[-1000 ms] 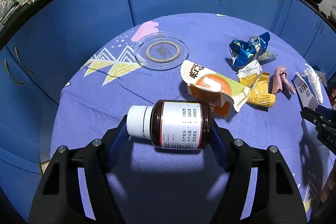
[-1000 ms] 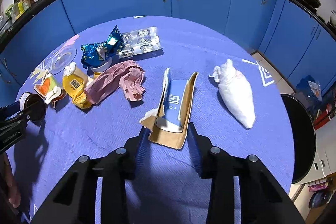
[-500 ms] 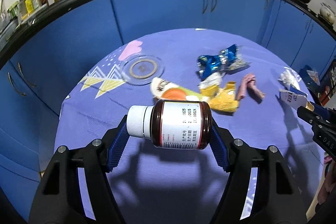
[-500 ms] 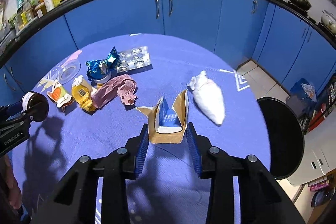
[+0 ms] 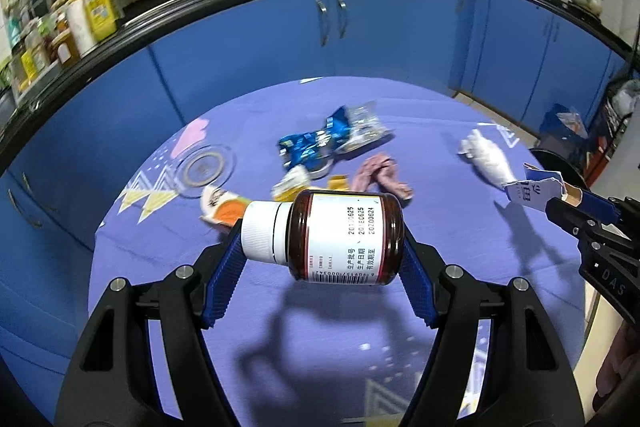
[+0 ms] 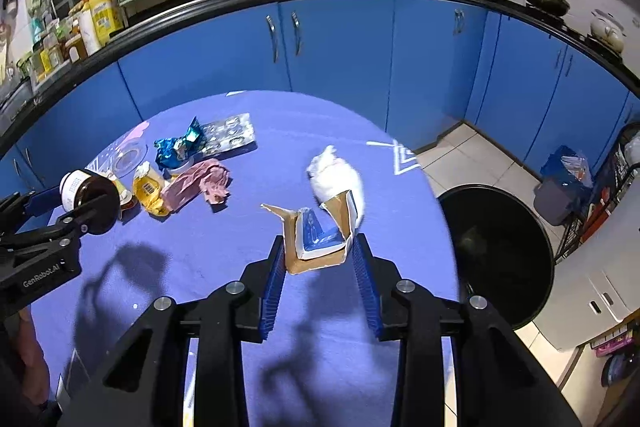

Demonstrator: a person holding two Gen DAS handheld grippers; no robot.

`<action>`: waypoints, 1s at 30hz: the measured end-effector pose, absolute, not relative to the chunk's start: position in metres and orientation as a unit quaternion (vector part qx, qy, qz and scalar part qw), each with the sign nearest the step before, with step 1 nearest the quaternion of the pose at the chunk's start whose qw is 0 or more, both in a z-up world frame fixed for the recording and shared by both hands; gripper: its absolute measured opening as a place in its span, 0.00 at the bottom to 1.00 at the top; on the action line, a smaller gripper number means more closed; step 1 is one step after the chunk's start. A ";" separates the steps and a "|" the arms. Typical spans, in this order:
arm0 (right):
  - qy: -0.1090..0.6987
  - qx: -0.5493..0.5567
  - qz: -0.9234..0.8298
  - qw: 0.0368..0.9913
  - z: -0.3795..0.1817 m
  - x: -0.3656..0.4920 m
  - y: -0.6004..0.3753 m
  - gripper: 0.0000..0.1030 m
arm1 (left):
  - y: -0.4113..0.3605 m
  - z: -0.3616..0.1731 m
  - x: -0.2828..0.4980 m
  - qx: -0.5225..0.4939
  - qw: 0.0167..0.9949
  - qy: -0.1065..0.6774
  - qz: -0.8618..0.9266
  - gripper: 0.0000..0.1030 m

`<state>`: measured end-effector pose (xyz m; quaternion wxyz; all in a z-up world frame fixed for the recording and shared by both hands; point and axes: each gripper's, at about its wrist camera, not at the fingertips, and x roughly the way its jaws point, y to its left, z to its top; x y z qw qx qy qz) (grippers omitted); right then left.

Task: Collect trash
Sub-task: 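Carry both items over the black bin while the right tool releases the cardboard box inside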

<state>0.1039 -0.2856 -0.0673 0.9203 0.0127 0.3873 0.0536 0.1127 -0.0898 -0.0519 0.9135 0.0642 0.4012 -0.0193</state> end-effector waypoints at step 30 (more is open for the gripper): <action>0.352 0.059 -0.033 0.933 -0.060 0.096 -0.411 0.32 | -0.247 -0.040 0.145 0.126 0.903 0.392 -0.127 0.68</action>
